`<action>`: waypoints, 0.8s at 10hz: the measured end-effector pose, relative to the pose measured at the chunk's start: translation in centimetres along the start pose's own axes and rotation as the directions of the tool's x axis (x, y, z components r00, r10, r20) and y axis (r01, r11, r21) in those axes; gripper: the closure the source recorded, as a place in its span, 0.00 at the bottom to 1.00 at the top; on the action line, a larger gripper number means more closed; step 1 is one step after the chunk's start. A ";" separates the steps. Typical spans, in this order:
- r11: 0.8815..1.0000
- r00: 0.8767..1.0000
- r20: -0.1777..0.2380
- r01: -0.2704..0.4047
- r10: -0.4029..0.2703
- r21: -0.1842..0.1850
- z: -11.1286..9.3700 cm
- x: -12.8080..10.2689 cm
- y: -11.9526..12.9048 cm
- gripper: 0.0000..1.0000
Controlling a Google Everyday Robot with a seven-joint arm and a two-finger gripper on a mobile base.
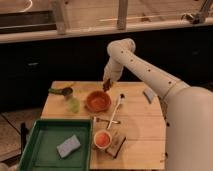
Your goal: Place grapes in red bowl
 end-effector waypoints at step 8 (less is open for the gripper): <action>1.000 0.999 0.024 0.026 -0.026 -0.007 1.1 0.6 0.1 0.99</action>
